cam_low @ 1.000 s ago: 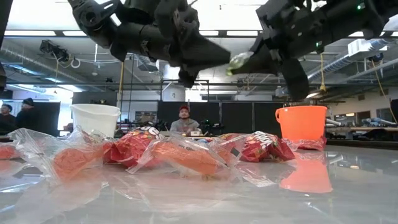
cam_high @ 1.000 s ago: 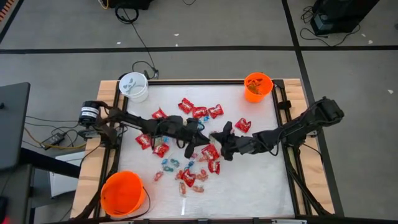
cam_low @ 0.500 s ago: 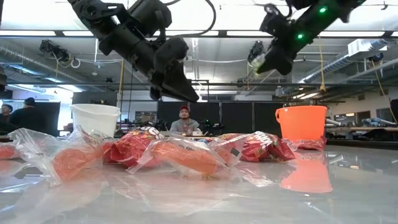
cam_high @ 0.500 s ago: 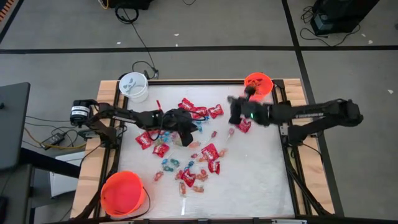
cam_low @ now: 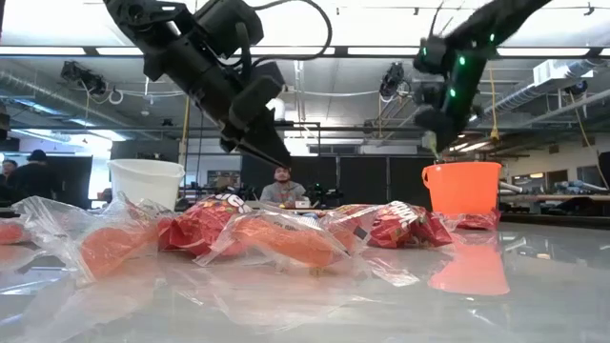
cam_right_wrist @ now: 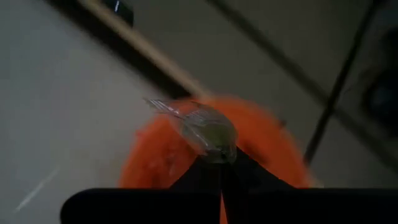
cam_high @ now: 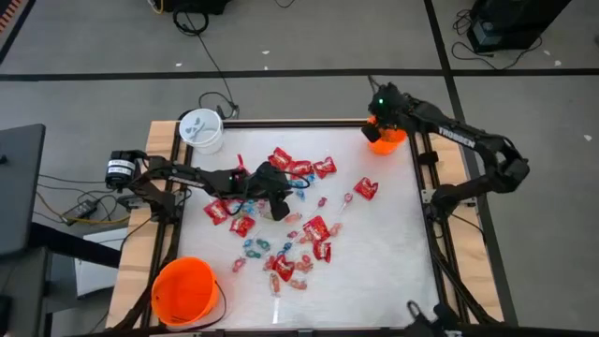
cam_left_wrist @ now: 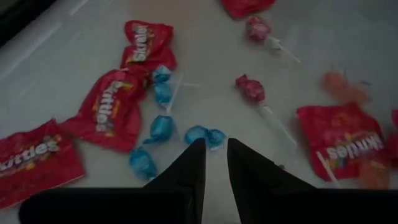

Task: Sort candy by brand, put in halloween buckets
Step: Put the green gummy into the top orange bucket

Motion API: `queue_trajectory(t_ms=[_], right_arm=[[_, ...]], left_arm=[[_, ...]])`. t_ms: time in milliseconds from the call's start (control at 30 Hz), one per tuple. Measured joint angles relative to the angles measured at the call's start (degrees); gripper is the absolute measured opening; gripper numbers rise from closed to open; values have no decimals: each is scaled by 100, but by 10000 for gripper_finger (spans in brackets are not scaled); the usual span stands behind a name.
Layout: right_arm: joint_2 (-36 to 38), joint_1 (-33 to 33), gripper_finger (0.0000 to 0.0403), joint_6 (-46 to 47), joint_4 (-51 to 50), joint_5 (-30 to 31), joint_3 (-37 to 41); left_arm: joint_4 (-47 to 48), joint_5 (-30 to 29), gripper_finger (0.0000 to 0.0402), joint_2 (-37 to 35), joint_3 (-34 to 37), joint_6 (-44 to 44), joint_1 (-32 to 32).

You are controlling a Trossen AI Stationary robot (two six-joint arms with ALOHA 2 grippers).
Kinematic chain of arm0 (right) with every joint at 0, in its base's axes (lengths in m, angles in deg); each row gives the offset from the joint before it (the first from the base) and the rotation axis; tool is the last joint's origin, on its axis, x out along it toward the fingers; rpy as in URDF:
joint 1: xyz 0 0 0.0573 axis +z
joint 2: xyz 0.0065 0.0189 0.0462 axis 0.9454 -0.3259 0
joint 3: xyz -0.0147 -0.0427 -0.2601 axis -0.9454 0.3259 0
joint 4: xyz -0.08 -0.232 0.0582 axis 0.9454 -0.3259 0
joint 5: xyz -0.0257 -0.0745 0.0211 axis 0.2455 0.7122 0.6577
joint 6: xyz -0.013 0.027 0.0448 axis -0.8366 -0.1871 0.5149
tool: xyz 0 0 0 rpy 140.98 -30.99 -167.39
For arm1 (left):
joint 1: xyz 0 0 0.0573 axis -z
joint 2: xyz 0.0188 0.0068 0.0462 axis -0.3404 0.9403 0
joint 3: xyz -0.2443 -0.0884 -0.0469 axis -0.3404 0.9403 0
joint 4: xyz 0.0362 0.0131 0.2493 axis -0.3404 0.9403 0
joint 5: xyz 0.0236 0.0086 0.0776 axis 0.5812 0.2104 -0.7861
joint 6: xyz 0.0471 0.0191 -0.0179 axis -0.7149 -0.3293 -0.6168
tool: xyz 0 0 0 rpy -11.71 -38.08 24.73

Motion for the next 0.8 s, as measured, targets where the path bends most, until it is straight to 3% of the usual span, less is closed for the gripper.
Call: queue_trajectory(t_ms=[200,433,600,800], right_arm=[[-350,-582,6,276,-738,-905,21],[-694,-733,9,339,-647,-1597,21],[-1038,-731,25,474,-533,-1811,21],[-1233,-762,80,561,-477,-1794,21]], left_arm=[[341,-72,74,-2,0,-472,36],[552,92,74,-101,2,-1240,-470],[695,618,74,-241,0,-1795,-910],[583,897,74,-535,411,-1767,-1339]])
